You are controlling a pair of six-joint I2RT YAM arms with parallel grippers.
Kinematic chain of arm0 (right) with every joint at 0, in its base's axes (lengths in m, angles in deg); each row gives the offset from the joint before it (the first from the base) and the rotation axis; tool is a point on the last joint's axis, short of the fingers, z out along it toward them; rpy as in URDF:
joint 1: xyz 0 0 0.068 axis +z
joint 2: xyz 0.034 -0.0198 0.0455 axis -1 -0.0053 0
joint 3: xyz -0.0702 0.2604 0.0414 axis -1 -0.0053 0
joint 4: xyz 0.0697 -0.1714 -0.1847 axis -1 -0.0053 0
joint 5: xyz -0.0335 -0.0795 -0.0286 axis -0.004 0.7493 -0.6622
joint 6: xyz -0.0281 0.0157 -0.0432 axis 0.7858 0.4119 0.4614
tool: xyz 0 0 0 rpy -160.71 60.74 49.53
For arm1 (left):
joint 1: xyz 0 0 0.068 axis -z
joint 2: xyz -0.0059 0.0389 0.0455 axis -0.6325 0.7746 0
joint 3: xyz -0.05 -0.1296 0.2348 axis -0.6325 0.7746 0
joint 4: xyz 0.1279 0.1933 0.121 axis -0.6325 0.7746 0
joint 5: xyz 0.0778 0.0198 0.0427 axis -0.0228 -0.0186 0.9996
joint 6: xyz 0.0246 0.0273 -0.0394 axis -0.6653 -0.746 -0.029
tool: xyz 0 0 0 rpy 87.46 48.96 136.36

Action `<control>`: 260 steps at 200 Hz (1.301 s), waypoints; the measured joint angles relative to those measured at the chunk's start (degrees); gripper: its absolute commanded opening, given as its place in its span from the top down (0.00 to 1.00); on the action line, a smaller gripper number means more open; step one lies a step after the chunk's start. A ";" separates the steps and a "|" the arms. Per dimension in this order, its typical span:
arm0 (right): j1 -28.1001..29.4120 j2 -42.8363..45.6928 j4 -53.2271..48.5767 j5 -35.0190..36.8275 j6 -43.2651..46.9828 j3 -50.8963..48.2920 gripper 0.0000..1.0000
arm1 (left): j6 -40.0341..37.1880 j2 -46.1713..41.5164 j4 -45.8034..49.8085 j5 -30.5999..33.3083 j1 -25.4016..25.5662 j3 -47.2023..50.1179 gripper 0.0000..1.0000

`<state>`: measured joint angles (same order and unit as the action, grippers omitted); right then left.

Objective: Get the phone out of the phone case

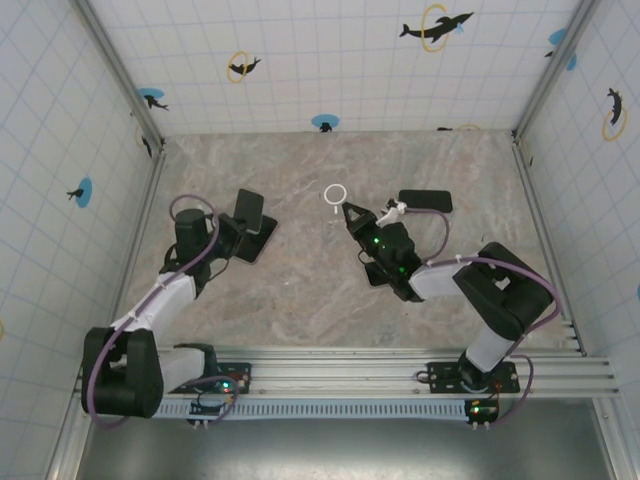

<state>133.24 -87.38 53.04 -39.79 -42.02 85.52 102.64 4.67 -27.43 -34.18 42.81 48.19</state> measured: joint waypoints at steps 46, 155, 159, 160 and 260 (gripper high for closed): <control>0.76 -4.09 0.02 -1.09 -1.18 4.02 1.00 | -1.84 6.40 -9.86 -10.47 -10.69 2.69 0.99; 6.34 -16.31 -3.21 -3.15 -4.09 20.17 1.00 | -2.78 22.80 -24.24 -24.87 -25.86 5.07 0.97; 6.56 -16.50 -3.67 -3.13 -4.15 20.65 1.00 | -2.49 23.56 -24.79 -25.33 -26.18 5.07 0.96; 6.69 -16.57 -3.91 -3.13 -4.22 20.85 1.00 | -2.40 23.82 -25.00 -25.53 -26.32 5.07 0.96; 11.93 -20.37 -19.93 -1.68 -6.23 32.28 1.00 | 2.47 35.95 -36.79 -30.32 -33.75 3.06 0.91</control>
<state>145.18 -107.75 33.11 -41.47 -48.25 117.80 105.11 40.63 -64.22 -64.50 9.06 51.25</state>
